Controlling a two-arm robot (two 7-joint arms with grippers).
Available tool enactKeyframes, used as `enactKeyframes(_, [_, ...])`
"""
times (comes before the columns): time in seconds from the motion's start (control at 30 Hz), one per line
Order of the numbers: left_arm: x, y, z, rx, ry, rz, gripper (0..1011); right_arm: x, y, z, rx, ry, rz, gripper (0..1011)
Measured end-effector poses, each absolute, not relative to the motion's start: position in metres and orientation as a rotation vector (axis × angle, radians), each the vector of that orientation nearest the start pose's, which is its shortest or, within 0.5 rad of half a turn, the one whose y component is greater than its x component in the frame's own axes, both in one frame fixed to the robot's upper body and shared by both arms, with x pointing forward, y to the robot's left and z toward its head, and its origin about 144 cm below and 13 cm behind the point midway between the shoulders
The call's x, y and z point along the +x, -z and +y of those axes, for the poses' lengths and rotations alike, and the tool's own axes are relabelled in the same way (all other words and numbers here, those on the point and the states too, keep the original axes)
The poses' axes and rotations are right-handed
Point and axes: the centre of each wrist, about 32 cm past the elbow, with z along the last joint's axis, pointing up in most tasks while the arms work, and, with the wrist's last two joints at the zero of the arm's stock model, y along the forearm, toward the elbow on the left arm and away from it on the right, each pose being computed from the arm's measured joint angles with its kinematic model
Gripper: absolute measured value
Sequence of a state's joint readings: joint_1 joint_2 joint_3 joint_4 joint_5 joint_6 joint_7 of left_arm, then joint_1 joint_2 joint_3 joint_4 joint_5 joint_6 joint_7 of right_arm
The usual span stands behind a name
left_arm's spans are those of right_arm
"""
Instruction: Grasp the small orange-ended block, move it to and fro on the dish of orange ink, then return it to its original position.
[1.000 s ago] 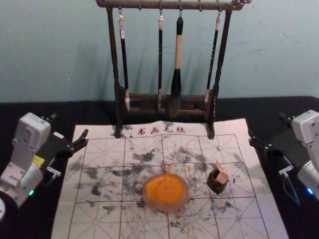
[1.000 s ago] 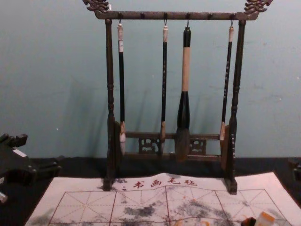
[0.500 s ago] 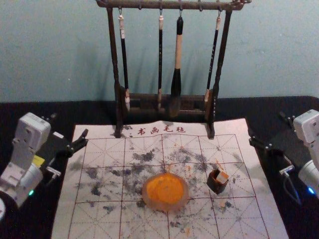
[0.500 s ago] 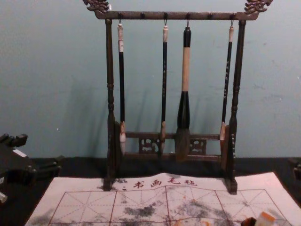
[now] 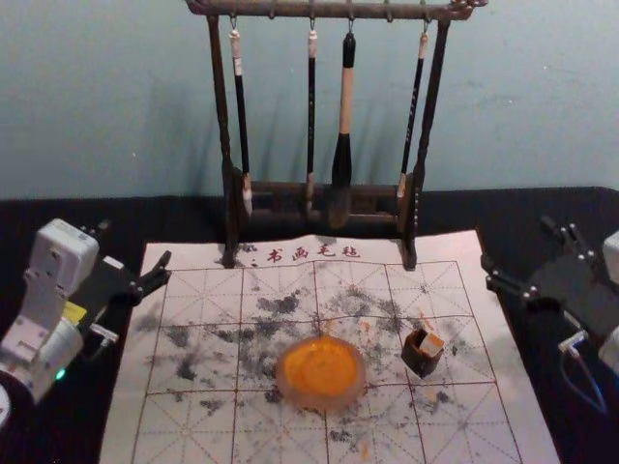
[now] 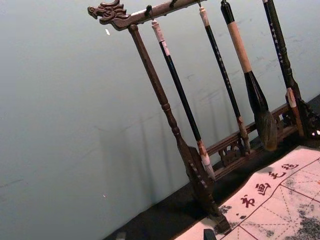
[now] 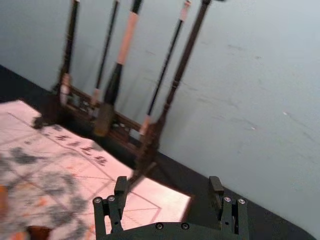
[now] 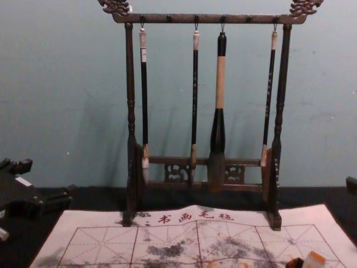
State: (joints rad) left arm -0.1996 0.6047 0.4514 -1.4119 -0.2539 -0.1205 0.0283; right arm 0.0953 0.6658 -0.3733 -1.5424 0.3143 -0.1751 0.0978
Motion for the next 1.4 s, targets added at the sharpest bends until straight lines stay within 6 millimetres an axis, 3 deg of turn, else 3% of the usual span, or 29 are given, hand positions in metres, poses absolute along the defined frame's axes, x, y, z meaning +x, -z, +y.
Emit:
enactKeyframes(0.27, [0.489,-1.140,0.310,0.304,-1.248,-0.285,1001,0.440,-1.166,-0.318,-0.178,1.002,-0.231,1000])
enactKeyframes(0.6, [0.489,-1.140,0.310,0.305,-1.248,-0.285,1001,0.427,-1.163,-0.304,-0.214,0.864,-0.138,1000])
enactKeyframes(1.4, [0.489,-1.140,0.310,0.304,-1.248,-0.285,1001,0.442,-1.146,-0.296,-0.342,0.809,-0.066,1000])
